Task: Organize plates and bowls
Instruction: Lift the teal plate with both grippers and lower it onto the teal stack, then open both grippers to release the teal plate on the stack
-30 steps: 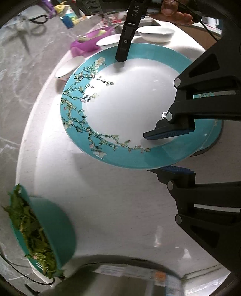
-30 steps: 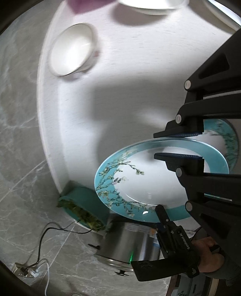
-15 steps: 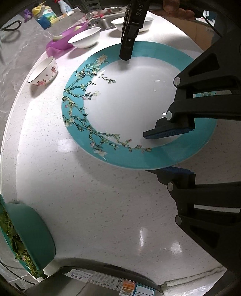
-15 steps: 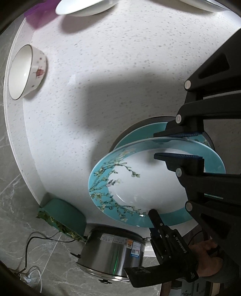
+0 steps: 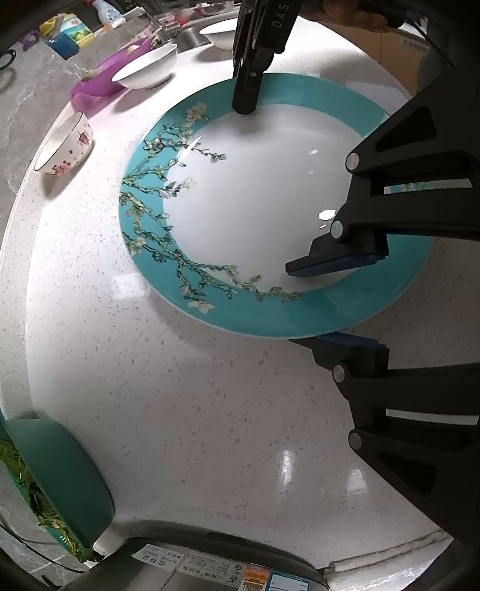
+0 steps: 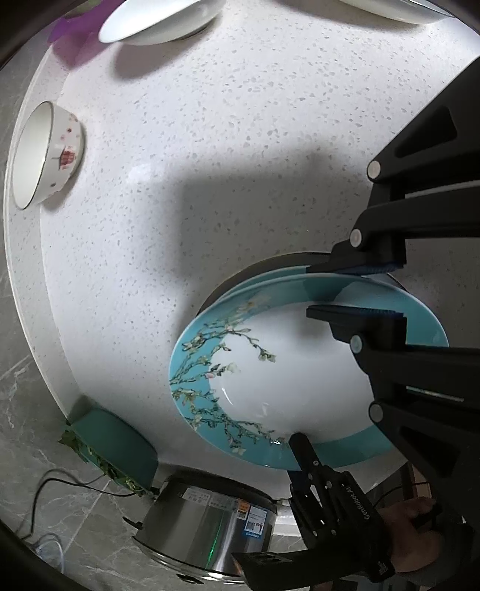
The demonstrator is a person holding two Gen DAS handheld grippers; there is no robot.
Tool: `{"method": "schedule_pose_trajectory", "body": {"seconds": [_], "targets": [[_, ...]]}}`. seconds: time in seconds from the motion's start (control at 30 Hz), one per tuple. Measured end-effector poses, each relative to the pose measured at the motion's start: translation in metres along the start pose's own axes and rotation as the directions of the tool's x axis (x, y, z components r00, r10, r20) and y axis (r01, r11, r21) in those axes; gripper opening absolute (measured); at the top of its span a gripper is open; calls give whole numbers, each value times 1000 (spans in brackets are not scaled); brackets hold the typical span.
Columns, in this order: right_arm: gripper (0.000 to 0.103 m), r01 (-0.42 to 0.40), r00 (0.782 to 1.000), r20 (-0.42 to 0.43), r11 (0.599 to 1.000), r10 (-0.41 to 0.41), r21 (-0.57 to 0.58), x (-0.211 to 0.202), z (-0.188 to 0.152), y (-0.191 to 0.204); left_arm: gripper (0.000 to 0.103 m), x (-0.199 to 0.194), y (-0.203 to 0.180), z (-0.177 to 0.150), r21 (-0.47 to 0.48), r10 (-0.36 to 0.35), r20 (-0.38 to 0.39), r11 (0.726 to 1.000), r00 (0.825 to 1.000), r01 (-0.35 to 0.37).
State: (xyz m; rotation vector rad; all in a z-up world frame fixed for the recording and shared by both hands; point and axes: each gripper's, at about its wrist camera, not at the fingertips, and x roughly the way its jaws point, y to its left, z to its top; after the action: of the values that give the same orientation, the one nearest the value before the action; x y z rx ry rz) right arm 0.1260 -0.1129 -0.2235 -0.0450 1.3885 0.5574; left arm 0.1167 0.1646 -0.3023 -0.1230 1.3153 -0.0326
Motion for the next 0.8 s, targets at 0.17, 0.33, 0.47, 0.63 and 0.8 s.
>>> {"method": "schedule_pose_trajectory", "body": {"seconds": [0.17,0.33,0.47,0.63,0.8], "targets": [[18,29,999,19,999,-28,-39,1,-1,7,27,-1,-4,2,32,34,15,999,999,-35],[20,64,997,43,994,-60,-86,2,-2,14,28,-2,-10,4,70,82,41,994,996,-85],[25,171,984,88,967,-156,-190,4,-10,31,29,-2,-14,2,92,104,65,990,992,-110],[30,257,965,123,928,-231,-270,10,-21,40,30,-3,-23,-1,117,141,93,981,986,-152],[33,273,960,140,916,-241,-295,11,-20,42,34,-3,-26,-2,113,167,116,977,979,-180]]}}
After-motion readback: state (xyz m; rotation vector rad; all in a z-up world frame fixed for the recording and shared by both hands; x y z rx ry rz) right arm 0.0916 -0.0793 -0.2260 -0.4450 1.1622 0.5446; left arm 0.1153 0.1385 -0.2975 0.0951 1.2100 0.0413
